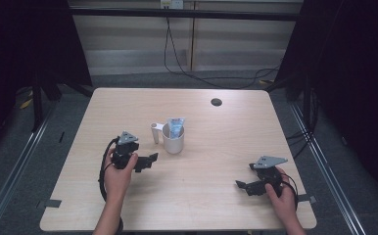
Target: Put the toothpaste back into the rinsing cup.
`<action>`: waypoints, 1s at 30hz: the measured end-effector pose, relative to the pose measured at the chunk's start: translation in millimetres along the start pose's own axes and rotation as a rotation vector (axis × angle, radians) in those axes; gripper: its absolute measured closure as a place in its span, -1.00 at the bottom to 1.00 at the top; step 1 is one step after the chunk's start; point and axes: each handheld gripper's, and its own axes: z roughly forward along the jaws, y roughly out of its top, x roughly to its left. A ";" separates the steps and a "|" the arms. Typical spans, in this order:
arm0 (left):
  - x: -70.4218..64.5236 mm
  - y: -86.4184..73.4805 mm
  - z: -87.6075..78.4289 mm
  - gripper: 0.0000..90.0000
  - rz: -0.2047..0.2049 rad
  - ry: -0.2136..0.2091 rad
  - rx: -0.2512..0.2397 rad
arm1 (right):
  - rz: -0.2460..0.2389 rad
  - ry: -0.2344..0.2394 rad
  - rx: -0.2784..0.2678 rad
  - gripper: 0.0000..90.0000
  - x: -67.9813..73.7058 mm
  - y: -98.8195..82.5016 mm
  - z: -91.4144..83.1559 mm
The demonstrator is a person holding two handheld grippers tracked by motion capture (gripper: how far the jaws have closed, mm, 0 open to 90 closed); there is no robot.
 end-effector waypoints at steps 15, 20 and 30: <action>6.0 -19.3 1.1 -0.67 0.005 0.008 0.022 | 0.000 0.000 0.000 -0.75 0.0 0.0 0.0; 6.6 -24.2 1.5 -0.67 -0.003 0.010 0.024 | 0.000 -0.001 0.000 -0.75 0.0 0.0 0.0; 8.6 -38.5 2.1 -0.67 0.019 0.013 0.051 | 0.000 -0.001 0.000 -0.75 0.1 0.0 0.0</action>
